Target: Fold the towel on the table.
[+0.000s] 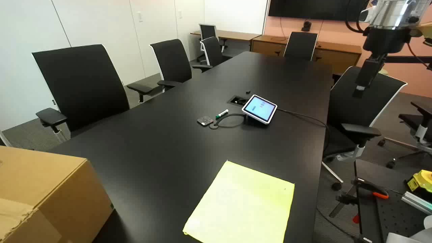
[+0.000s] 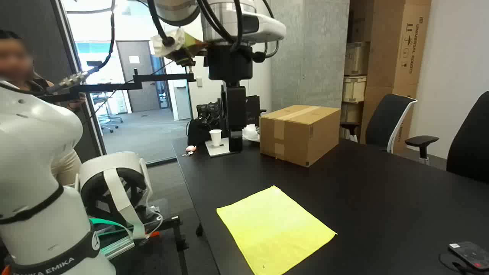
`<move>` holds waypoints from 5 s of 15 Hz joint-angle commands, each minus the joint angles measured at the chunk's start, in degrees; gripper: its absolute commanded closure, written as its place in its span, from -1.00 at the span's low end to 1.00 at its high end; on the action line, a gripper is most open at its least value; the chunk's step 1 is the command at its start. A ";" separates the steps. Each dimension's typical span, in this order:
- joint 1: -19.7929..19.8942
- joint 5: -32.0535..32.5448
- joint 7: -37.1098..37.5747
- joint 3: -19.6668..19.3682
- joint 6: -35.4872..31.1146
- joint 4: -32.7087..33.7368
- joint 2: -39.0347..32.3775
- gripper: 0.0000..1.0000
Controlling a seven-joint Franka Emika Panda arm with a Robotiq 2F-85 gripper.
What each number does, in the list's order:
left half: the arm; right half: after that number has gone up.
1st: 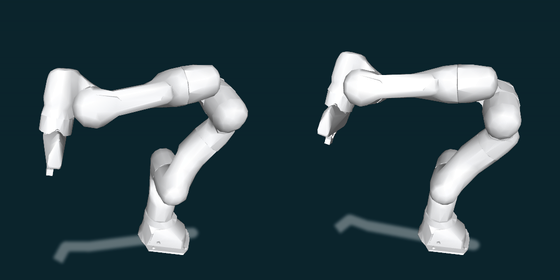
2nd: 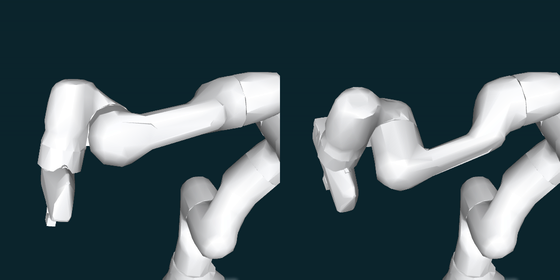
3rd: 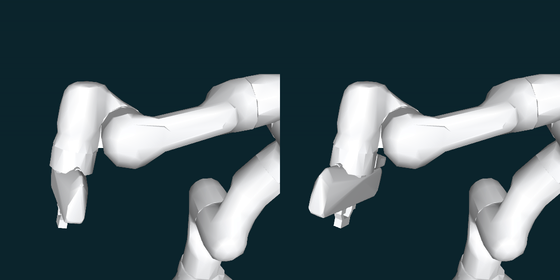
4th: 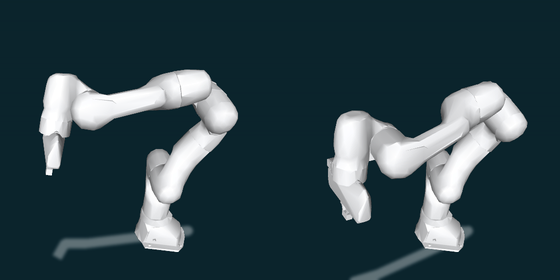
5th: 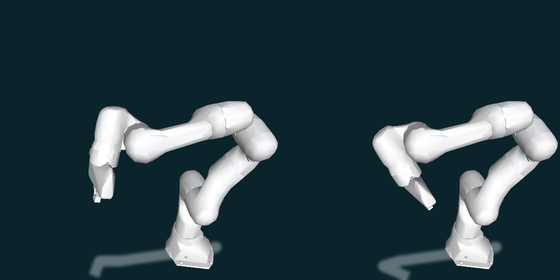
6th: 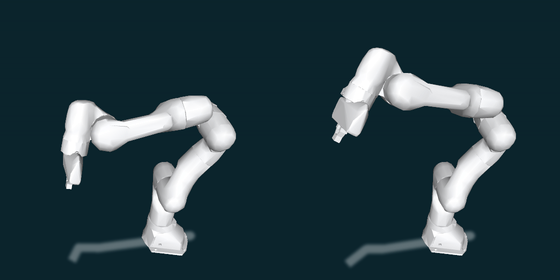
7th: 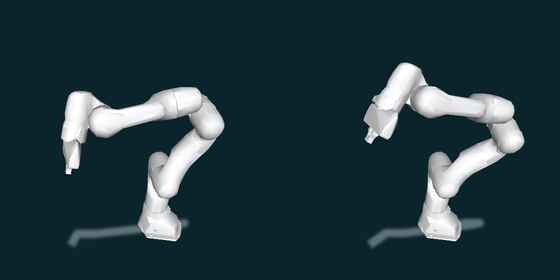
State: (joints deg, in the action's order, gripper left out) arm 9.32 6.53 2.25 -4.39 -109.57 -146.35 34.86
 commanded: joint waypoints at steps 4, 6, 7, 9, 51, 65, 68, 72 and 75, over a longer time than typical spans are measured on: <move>-0.33 0.15 0.06 -0.47 -0.31 0.41 -0.04 -1.00; -0.50 0.06 -0.16 -0.63 -2.18 -0.20 -1.66 -1.00; -0.50 -0.07 0.40 -0.65 -5.00 -1.40 -2.82 -1.00; -0.65 -0.37 0.78 -0.86 -13.34 -4.26 -6.56 -1.00; 11.02 -6.12 -12.22 15.66 -68.94 8.38 -76.97 -1.00; 3.95 -6.57 -9.56 10.12 -65.87 8.50 -74.76 -0.02; 1.78 -6.76 -8.61 8.83 -64.53 8.12 -73.05 0.42; -1.30 -6.76 -7.17 6.59 -61.72 7.22 -69.79 0.72; -1.97 -7.19 -6.40 6.18 -58.71 8.56 -69.18 0.73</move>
State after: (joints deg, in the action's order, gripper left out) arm 8.96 -0.37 -5.72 2.93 -171.70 -138.32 -36.48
